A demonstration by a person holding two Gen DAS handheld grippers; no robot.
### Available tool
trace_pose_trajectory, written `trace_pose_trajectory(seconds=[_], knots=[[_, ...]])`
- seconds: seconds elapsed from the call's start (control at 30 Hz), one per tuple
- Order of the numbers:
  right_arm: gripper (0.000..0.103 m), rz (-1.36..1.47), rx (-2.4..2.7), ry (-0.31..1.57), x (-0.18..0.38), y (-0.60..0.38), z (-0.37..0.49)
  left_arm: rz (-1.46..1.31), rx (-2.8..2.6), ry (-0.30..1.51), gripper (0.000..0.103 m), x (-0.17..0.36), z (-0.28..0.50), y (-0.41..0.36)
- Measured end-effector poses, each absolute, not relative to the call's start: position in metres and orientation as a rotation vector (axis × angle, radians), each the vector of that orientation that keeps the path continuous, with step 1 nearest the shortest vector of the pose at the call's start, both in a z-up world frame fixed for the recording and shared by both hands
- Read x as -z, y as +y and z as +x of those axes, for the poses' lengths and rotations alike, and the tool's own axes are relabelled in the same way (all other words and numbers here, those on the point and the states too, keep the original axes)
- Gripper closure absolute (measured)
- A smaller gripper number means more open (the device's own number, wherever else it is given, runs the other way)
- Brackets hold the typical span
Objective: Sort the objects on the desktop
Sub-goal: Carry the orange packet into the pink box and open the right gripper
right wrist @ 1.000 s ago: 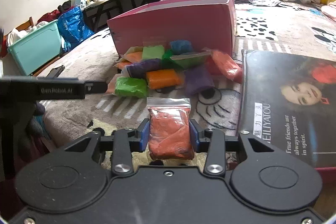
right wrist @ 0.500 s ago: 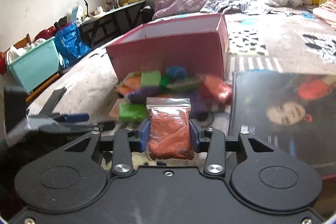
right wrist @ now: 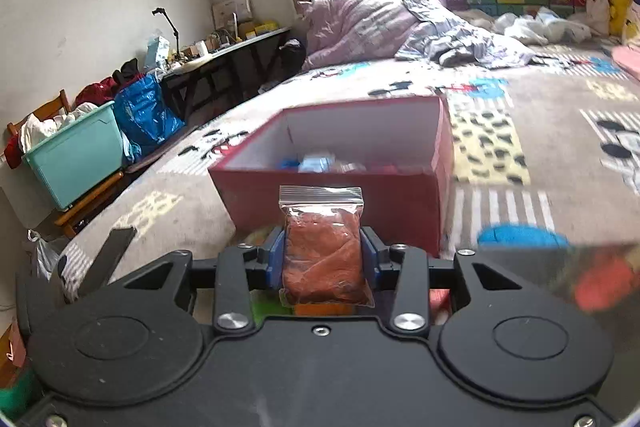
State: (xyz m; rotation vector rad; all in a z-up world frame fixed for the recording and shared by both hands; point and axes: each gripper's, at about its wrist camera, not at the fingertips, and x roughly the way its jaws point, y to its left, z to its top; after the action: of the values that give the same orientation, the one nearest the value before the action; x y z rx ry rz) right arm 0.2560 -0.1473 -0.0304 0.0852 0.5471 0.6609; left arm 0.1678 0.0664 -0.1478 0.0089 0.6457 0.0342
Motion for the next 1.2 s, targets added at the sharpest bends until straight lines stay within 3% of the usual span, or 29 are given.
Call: trace_pose_trajectory(seconds=[0.47, 1.2], knots=[[0.064, -0.025, -0.646, 0.592, 0.001, -0.095, 0.348, -0.026, 0.004, 0.568, 0.027, 0.140, 0.168, 0.073], [0.063, -0.162, -0.505, 0.855, 0.051, -0.045, 0.457, -0.138, 0.021, 0.599, 0.027, 0.147, 0.191, 0.095]])
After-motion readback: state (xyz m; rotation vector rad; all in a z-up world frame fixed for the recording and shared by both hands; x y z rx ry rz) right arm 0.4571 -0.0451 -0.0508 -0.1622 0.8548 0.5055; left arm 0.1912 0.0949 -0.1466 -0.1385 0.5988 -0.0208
